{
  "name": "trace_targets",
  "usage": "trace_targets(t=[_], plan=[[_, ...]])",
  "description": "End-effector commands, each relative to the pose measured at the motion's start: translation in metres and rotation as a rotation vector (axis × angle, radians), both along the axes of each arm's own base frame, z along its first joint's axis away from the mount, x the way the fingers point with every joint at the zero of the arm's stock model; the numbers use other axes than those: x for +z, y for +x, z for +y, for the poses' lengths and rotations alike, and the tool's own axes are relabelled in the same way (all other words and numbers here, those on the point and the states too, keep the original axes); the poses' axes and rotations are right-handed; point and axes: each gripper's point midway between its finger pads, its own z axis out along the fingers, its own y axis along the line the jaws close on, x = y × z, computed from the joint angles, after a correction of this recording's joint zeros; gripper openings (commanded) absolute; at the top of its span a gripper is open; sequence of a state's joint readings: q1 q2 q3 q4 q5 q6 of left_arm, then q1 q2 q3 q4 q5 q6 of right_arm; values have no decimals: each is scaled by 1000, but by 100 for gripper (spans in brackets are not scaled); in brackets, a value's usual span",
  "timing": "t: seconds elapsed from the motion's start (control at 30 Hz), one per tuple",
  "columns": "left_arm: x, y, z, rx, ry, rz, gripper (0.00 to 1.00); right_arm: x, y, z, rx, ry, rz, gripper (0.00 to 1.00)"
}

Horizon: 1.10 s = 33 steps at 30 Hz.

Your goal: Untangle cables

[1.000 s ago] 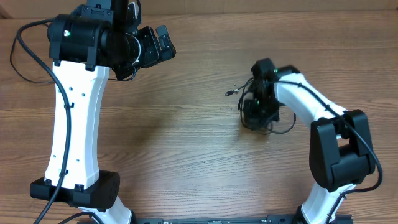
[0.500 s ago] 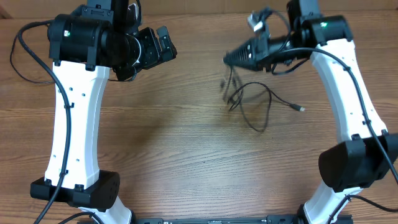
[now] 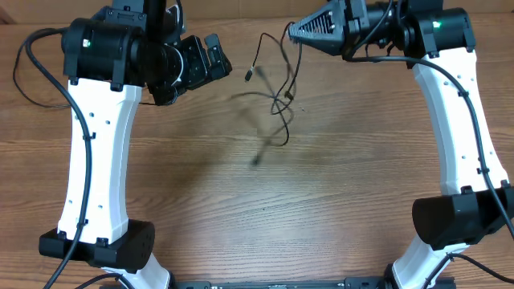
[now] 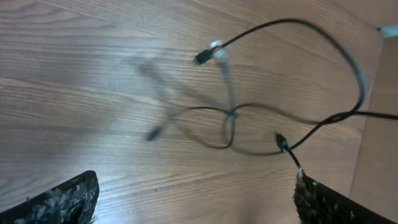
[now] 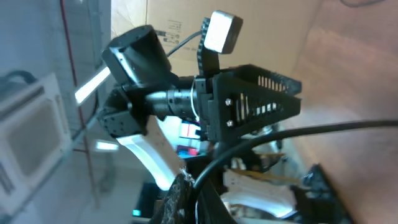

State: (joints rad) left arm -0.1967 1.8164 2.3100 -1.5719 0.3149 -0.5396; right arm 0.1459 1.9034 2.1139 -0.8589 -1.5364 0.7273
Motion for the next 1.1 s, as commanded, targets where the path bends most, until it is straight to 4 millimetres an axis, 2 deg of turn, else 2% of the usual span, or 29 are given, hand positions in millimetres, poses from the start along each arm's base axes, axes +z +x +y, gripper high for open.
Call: trace_targets(t=[0.0,0.07,0.17,0.23,0.37,0.57,0.7,0.87,0.97,1.07], plan=[[-2,1,-5,-19,-8,6,100,21,-21,-2,30,-11,199,4],[-3,2,-1,-5,9,4,100,23,-27,0,37,-16,227,4],[-6,4,7,87,20,28,93,29,-24,1,39,-1,117,4],[-8,6,12,180,14,57,92,30,-24,1,40,1,100,4],[-16,5,7,155,29,79,89,30,-23,1,39,1,106,4],[-51,-1,-15,-15,110,175,90,30,-24,1,40,-3,127,4],[-71,2,-48,-192,100,180,93,30,-24,1,40,-3,126,4],[-95,14,-80,-448,152,97,100,30,-24,1,40,-3,126,4],[-112,19,-86,-607,197,61,100,30,-24,1,40,-3,127,4],[-126,21,-83,-669,215,79,100,30,-23,1,39,-3,127,4]])
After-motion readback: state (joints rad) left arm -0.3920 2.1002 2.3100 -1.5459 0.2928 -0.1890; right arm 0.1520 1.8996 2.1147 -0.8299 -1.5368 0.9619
